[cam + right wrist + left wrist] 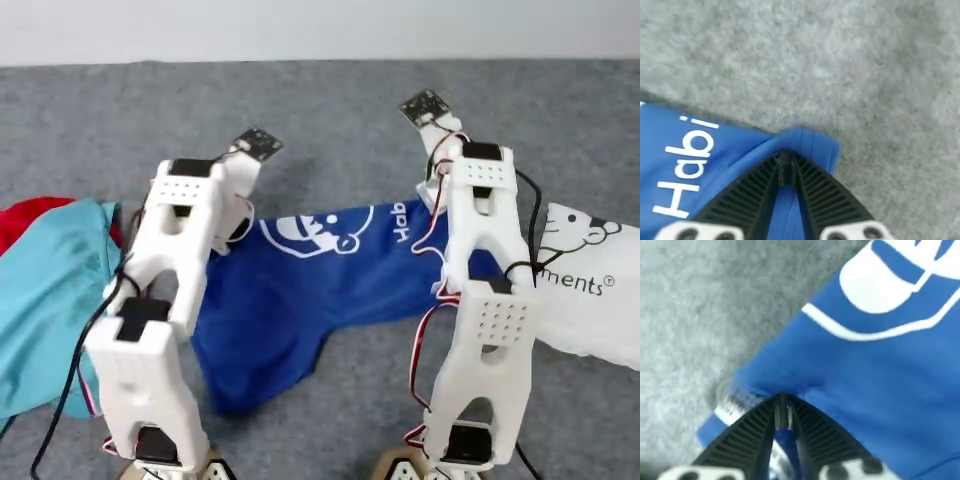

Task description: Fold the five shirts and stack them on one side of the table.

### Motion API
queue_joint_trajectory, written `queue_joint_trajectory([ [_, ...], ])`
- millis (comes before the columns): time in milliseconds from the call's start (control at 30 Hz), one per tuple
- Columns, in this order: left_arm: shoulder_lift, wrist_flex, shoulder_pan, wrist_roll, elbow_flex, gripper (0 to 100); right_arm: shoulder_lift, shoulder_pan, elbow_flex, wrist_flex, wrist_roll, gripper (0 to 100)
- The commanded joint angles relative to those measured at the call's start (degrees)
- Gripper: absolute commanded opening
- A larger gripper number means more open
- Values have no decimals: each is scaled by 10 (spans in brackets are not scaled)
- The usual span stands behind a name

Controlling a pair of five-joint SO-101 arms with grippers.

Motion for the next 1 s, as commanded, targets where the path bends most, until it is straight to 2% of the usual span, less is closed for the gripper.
queue_joint_trajectory([
  [0,47,27,-11,2,-65,6,0,26,-31,-23,-1,10],
  [233,200,152,-76,0,-307,6,-1,67,-31,-23,-1,10],
  [400,264,252,-81,0,-504,6,-36,66,-31,9,-1,11],
  [467,269,255,-79,4,-544,6,-58,57,-31,31,-1,11],
  [700,198,255,-69,4,-527,6,-153,49,-31,122,-2,26],
  [867,111,255,-28,4,-424,6,-204,63,-31,199,-5,148],
  [967,53,255,11,4,-339,6,-225,77,-31,236,-5,164],
])
